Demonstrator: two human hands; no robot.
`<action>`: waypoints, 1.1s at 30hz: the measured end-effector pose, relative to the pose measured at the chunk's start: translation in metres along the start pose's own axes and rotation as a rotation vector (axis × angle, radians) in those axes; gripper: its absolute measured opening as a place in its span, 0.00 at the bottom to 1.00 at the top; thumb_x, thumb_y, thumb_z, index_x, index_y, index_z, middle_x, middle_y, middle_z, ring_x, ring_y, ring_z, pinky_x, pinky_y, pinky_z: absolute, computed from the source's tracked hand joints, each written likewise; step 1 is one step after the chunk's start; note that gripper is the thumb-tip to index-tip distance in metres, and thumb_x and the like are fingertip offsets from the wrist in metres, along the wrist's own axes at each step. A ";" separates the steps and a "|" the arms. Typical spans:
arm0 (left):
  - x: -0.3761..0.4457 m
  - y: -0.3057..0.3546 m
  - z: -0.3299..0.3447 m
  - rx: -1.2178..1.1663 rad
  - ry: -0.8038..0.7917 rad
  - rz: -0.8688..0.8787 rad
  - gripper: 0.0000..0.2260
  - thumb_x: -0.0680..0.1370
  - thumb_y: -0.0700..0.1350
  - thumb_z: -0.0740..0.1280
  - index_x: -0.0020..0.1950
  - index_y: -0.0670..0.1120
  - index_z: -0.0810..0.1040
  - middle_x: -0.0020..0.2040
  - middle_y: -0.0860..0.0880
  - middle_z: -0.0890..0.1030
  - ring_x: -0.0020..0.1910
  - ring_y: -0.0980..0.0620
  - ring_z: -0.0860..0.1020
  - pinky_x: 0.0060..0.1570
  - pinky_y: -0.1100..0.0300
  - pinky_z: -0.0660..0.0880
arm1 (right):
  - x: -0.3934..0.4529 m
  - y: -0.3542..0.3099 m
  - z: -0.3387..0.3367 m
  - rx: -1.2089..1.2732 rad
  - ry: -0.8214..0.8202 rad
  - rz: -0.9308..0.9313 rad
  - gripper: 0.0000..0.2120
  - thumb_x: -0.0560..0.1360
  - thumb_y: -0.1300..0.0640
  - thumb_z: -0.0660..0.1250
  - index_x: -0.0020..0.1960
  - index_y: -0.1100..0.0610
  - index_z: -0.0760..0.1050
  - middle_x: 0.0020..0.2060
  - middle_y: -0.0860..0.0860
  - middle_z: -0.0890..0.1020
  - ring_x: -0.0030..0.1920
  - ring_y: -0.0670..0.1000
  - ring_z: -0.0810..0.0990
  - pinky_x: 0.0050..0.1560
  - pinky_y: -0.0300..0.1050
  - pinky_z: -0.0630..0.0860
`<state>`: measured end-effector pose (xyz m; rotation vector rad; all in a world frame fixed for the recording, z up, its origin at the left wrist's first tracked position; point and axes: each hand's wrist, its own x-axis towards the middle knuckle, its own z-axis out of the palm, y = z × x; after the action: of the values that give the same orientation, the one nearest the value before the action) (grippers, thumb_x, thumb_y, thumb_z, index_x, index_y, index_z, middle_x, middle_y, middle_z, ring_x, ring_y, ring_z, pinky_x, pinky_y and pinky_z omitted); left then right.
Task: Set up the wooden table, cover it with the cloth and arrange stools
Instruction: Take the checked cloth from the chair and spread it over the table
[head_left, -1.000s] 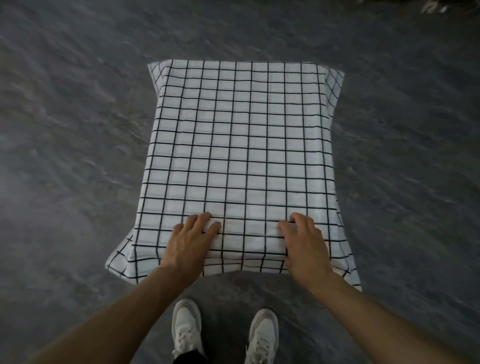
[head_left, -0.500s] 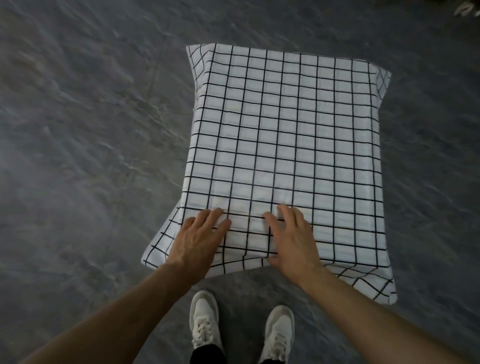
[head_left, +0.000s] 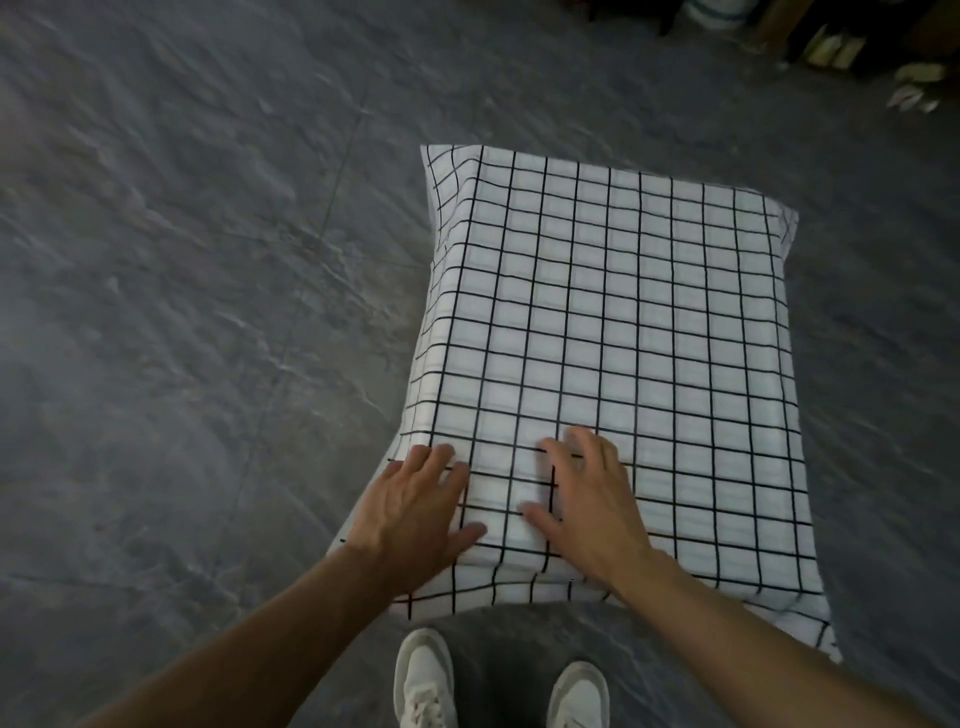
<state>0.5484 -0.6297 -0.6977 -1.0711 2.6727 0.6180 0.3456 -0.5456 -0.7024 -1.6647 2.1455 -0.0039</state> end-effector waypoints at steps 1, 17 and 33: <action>0.006 -0.001 -0.003 0.000 0.020 -0.009 0.26 0.78 0.62 0.62 0.71 0.51 0.65 0.72 0.50 0.63 0.69 0.49 0.65 0.66 0.53 0.69 | 0.009 -0.007 -0.003 0.016 0.015 -0.010 0.31 0.73 0.40 0.69 0.71 0.50 0.64 0.71 0.53 0.61 0.71 0.56 0.60 0.69 0.53 0.67; 0.153 -0.030 -0.061 0.061 -0.008 -0.140 0.30 0.78 0.52 0.66 0.76 0.50 0.57 0.80 0.48 0.52 0.76 0.47 0.58 0.69 0.51 0.66 | 0.171 0.020 -0.068 0.095 0.030 -0.036 0.33 0.75 0.45 0.69 0.75 0.55 0.63 0.73 0.56 0.62 0.73 0.58 0.60 0.73 0.51 0.62; 0.268 -0.078 -0.105 -0.069 0.127 -0.167 0.28 0.75 0.55 0.70 0.72 0.51 0.65 0.76 0.50 0.59 0.69 0.47 0.66 0.62 0.50 0.73 | 0.248 0.032 -0.082 0.126 -0.051 0.063 0.39 0.66 0.40 0.75 0.72 0.48 0.65 0.71 0.51 0.61 0.71 0.53 0.58 0.70 0.51 0.64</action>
<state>0.4075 -0.8922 -0.7158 -1.3796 2.6470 0.6343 0.2408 -0.7872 -0.7164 -1.5108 2.1126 -0.0753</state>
